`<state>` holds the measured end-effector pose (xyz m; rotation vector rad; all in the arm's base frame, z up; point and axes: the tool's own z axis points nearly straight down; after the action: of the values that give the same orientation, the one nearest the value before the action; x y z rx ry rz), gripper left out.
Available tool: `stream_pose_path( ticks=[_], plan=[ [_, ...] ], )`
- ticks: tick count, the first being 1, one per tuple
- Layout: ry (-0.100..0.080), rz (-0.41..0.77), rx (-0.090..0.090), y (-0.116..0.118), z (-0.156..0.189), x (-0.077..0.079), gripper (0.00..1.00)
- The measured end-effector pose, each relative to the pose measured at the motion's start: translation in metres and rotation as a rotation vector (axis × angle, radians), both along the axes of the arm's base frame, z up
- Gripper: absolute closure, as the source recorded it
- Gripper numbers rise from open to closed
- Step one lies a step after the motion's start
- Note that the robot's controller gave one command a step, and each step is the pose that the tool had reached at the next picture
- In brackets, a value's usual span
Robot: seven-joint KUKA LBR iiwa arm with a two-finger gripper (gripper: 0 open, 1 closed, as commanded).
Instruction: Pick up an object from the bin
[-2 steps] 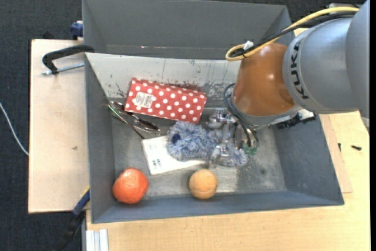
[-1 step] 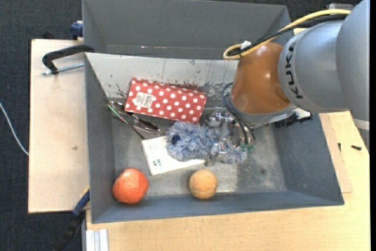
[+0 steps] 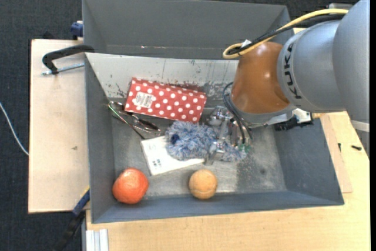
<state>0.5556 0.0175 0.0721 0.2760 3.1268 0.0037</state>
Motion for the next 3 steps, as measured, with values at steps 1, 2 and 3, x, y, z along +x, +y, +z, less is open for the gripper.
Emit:
stream_pose_path(
  ticks=[1,2,3],
  plan=[
    [-0.003,0.060,-0.002,0.0003,0.0011,0.0012,0.00],
    [-0.005,0.000,-0.002,0.0000,0.0036,0.0028,1.00],
    [-0.005,0.000,-0.002,0.0000,0.0036,0.0028,1.00]
  ],
)
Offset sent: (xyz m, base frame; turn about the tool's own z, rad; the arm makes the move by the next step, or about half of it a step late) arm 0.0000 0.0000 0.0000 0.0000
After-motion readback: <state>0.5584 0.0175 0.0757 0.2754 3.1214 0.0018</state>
